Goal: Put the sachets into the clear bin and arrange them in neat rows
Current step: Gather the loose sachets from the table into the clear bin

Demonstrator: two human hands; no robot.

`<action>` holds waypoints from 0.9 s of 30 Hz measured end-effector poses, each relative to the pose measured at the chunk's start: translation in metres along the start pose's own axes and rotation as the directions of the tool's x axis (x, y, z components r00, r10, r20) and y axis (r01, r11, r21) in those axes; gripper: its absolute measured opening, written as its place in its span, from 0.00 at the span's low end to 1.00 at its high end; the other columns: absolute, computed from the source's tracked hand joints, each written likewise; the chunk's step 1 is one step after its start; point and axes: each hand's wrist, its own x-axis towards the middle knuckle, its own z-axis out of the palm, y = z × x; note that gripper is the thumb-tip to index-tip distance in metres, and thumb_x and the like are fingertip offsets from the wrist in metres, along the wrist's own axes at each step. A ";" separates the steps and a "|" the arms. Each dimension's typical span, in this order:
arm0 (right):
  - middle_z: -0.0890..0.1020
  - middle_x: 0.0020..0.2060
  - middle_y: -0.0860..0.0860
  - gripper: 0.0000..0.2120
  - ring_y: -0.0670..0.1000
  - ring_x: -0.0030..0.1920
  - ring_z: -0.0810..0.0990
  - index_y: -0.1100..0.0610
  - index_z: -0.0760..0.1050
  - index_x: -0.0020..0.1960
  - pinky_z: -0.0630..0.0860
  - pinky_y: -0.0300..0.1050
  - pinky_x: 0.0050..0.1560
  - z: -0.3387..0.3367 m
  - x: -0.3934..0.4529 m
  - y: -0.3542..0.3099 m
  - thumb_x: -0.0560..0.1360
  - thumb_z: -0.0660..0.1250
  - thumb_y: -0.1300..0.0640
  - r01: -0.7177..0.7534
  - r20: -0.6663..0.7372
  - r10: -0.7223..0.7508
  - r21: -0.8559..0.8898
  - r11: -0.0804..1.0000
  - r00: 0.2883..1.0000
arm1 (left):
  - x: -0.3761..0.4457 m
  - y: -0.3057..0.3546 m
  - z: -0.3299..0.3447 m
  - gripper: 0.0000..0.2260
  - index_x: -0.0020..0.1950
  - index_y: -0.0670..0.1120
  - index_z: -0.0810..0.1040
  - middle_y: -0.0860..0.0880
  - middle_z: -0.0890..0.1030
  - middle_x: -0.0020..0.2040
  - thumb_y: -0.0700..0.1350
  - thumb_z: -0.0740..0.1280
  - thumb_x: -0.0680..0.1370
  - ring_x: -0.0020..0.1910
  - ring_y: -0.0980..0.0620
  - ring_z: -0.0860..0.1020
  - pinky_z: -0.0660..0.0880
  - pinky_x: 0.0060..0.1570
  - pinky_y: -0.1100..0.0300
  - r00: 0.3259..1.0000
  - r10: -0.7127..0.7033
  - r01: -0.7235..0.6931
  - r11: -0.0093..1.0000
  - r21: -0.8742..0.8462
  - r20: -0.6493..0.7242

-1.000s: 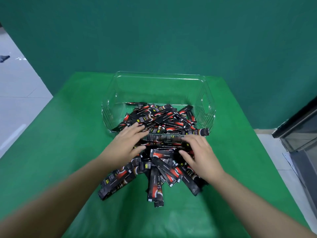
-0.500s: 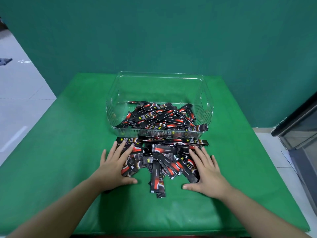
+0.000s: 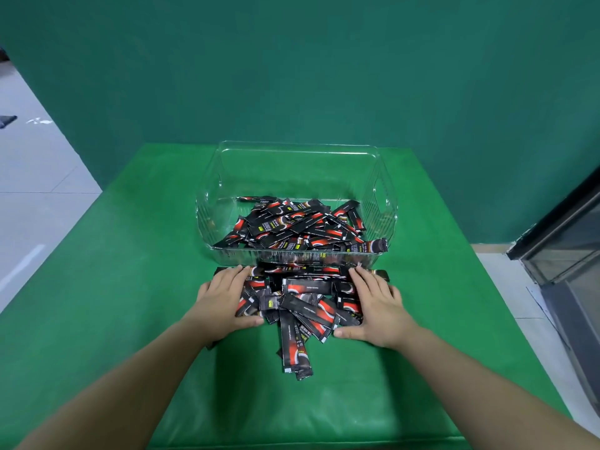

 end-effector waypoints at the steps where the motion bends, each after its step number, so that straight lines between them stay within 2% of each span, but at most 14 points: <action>1: 0.44 0.76 0.48 0.62 0.52 0.76 0.44 0.52 0.36 0.77 0.45 0.56 0.73 -0.001 0.000 -0.001 0.54 0.52 0.20 -0.013 -0.003 0.013 -0.005 1.000 1.000 | 0.000 -0.001 -0.001 0.48 0.78 0.50 0.41 0.51 0.48 0.78 0.71 0.61 0.70 0.76 0.51 0.48 0.51 0.72 0.50 1.000 -0.002 0.003 1.000 0.022 -0.009; 5: 0.54 0.74 0.50 0.55 0.54 0.74 0.51 0.54 0.46 0.77 0.47 0.55 0.72 -0.010 0.006 -0.002 0.62 0.60 0.24 -0.018 -0.029 0.015 -0.099 0.995 0.999 | -0.001 -0.003 -0.008 0.46 0.79 0.49 0.45 0.51 0.53 0.78 0.70 0.60 0.71 0.74 0.50 0.53 0.55 0.69 0.53 1.000 -0.009 0.010 0.997 0.076 -0.006; 8: 0.54 0.74 0.52 0.49 0.55 0.75 0.49 0.53 0.51 0.76 0.42 0.58 0.74 -0.012 0.009 -0.003 0.66 0.65 0.29 -0.033 -0.022 0.032 -0.030 0.999 0.999 | -0.001 -0.003 -0.009 0.44 0.78 0.49 0.49 0.51 0.61 0.73 0.71 0.58 0.70 0.72 0.51 0.57 0.54 0.69 0.51 0.999 -0.013 0.018 0.991 0.132 -0.034; 10: 0.56 0.74 0.53 0.45 0.54 0.74 0.54 0.54 0.53 0.75 0.47 0.56 0.75 -0.011 0.008 -0.004 0.68 0.66 0.32 -0.037 -0.016 0.037 0.007 0.999 0.999 | -0.001 -0.003 -0.008 0.43 0.78 0.49 0.50 0.51 0.63 0.71 0.70 0.59 0.72 0.72 0.51 0.58 0.52 0.71 0.49 0.999 -0.018 0.021 0.994 0.107 -0.029; 12: 0.64 0.70 0.52 0.39 0.54 0.70 0.61 0.54 0.57 0.73 0.57 0.51 0.72 -0.012 0.008 -0.006 0.71 0.64 0.35 -0.033 -0.063 0.031 -0.024 0.999 0.998 | -0.003 -0.001 -0.008 0.41 0.78 0.48 0.49 0.51 0.65 0.68 0.68 0.59 0.73 0.68 0.52 0.61 0.57 0.68 0.53 1.000 -0.012 0.014 0.997 0.071 -0.021; 14: 0.68 0.67 0.50 0.34 0.52 0.67 0.65 0.54 0.59 0.72 0.63 0.48 0.68 -0.014 0.008 -0.007 0.73 0.63 0.38 -0.032 -0.101 0.027 -0.047 0.998 0.994 | -0.004 0.001 -0.010 0.38 0.78 0.48 0.49 0.51 0.66 0.66 0.65 0.59 0.75 0.65 0.52 0.64 0.62 0.64 0.57 0.999 0.003 0.001 0.997 0.076 -0.052; 18: 0.70 0.66 0.51 0.29 0.53 0.65 0.67 0.55 0.60 0.73 0.67 0.46 0.64 -0.018 0.008 -0.010 0.77 0.62 0.43 -0.030 -0.105 0.019 -0.098 0.995 0.994 | -0.008 0.003 -0.014 0.33 0.78 0.48 0.50 0.50 0.69 0.67 0.59 0.60 0.79 0.63 0.52 0.67 0.66 0.62 0.58 0.996 0.002 0.001 1.000 0.030 -0.087; 21: 0.71 0.65 0.51 0.23 0.54 0.64 0.68 0.54 0.62 0.71 0.69 0.47 0.61 -0.018 0.006 -0.011 0.78 0.63 0.52 -0.015 -0.110 0.000 -0.135 0.991 0.994 | -0.010 0.005 -0.014 0.30 0.78 0.49 0.52 0.48 0.70 0.68 0.53 0.61 0.80 0.63 0.50 0.69 0.68 0.61 0.57 0.995 0.018 -0.023 0.998 -0.054 -0.095; 23: 0.72 0.64 0.52 0.20 0.55 0.63 0.70 0.55 0.64 0.69 0.70 0.48 0.59 -0.020 0.004 -0.013 0.78 0.62 0.56 -0.009 -0.117 -0.009 -0.153 0.988 0.993 | -0.013 0.005 -0.016 0.28 0.77 0.49 0.53 0.47 0.72 0.67 0.48 0.62 0.81 0.60 0.49 0.73 0.72 0.57 0.56 0.994 0.019 -0.028 0.997 -0.077 -0.103; 25: 0.75 0.61 0.53 0.16 0.55 0.60 0.73 0.57 0.67 0.65 0.72 0.49 0.55 -0.024 0.003 -0.013 0.78 0.61 0.58 -0.009 -0.122 -0.012 -0.175 0.984 0.992 | -0.014 0.006 -0.019 0.28 0.77 0.51 0.53 0.47 0.76 0.58 0.46 0.61 0.80 0.50 0.49 0.77 0.74 0.48 0.55 0.994 0.004 -0.014 0.996 -0.093 -0.106; 27: 0.76 0.58 0.53 0.14 0.56 0.58 0.75 0.57 0.67 0.64 0.74 0.49 0.52 -0.029 0.002 -0.013 0.78 0.60 0.58 -0.010 -0.120 -0.013 -0.185 0.983 0.993 | -0.015 0.006 -0.025 0.28 0.77 0.53 0.53 0.50 0.74 0.47 0.45 0.62 0.80 0.41 0.50 0.76 0.73 0.40 0.55 0.993 -0.005 -0.007 0.994 -0.106 -0.116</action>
